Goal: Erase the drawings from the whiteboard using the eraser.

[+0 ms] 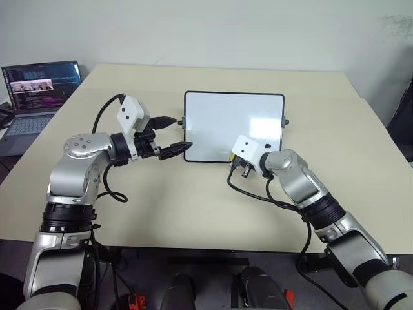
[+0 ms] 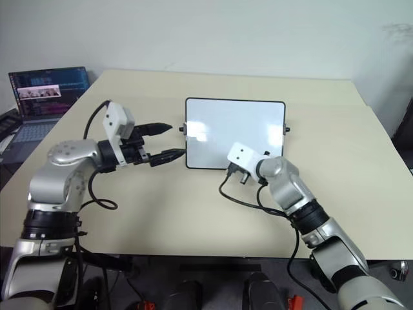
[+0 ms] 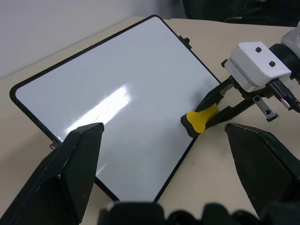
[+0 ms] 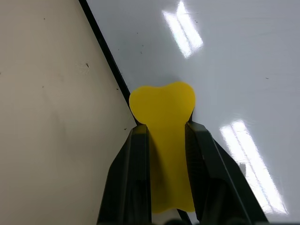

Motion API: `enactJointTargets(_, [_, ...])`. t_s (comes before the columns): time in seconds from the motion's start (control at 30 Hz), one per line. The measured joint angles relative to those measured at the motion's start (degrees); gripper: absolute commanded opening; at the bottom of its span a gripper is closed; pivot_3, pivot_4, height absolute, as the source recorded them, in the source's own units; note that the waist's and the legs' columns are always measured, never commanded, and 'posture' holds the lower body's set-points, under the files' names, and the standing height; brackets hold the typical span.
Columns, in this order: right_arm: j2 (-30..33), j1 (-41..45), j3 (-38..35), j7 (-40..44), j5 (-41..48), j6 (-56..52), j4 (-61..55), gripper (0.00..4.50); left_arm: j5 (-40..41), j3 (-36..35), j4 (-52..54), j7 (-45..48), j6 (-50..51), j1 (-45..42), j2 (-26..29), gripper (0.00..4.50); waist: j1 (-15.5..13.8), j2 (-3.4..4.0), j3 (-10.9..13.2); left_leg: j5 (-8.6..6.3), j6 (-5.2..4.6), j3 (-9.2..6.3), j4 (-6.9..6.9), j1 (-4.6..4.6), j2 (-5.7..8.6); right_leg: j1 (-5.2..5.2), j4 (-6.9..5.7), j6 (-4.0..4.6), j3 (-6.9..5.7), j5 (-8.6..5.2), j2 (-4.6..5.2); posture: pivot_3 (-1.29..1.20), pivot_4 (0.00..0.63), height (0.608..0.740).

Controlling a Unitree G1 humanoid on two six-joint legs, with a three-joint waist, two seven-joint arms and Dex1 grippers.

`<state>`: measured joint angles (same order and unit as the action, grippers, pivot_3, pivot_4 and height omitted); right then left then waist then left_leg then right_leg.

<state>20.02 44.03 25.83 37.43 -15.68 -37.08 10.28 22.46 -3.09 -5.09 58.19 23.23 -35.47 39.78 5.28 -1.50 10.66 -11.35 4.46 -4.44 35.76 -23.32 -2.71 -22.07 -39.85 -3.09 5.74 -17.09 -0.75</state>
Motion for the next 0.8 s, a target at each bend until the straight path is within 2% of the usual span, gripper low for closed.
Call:
enactJointTargets(0.2, [2.83,0.74,-4.26,2.07,2.64,-3.83,-2.32,0.67,0.07,0.0,0.01,0.24,0.0,-0.04,0.0,4.5,-0.7,0.05,0.09,0.0,0.0,-0.01,0.02,-0.26,0.01,-0.2,0.03,0.0,-0.03,0.0,0.02,0.0,0.15,0.74])
enactJointTargets(0.37, [9.56,0.81,-16.83,9.3,13.04,-11.9,-15.56,0.67,1.19,1.22,0.31,2.37,0.43,-1.15,-2.07,4.5,-1.52,0.22,0.28,-0.05,0.04,-0.1,-0.17,-0.71,0.0,-0.36,0.62,-0.02,-0.17,0.04,0.03,0.0,0.15,0.74])
enactJointTargets(0.47, [14.1,1.29,-24.35,10.4,17.94,-18.27,-19.7,0.67,1.33,3.9,0.97,3.65,0.43,-2.61,-4.58,4.5,-2.07,0.22,0.28,-0.1,0.11,-0.07,-0.49,-0.74,0.07,-0.36,0.88,0.18,-0.2,0.12,0.14,0.0,0.15,0.74])
enactJointTargets(0.6, [21.37,1.2,-36.24,6.37,19.67,-23.86,-17.07,0.67,0.72,8.71,1.09,5.0,-0.12,-4.02,-9.7,4.5,-3.12,0.21,0.28,-0.17,0.12,-0.05,-0.8,-0.74,0.2,-0.37,1.01,0.28,-0.28,-0.13,0.3,0.0,0.15,0.74])
enactJointTargets(0.67, [24.34,-0.6,-38.71,3.92,19.09,-24.58,-14.28,0.67,0.18,11.54,0.98,5.62,-0.51,-4.6,-12.58,4.5,-3.42,0.21,0.27,-0.21,0.09,-0.01,-0.84,-0.73,0.2,-0.37,1.02,0.33,-0.29,-0.21,0.31,0.0,0.15,0.74])
enactJointTargets(0.8, [24.82,-6.17,-40.28,0.38,19.22,-25.76,-8.87,0.67,-1.67,14.23,-3.35,6.57,-3.4,-6.7,-17.04,4.5,-2.96,0.23,0.27,-0.23,0.04,0.13,-0.86,-0.63,0.18,-0.38,0.91,0.36,-0.19,-0.24,0.3,0.0,0.15,0.74])
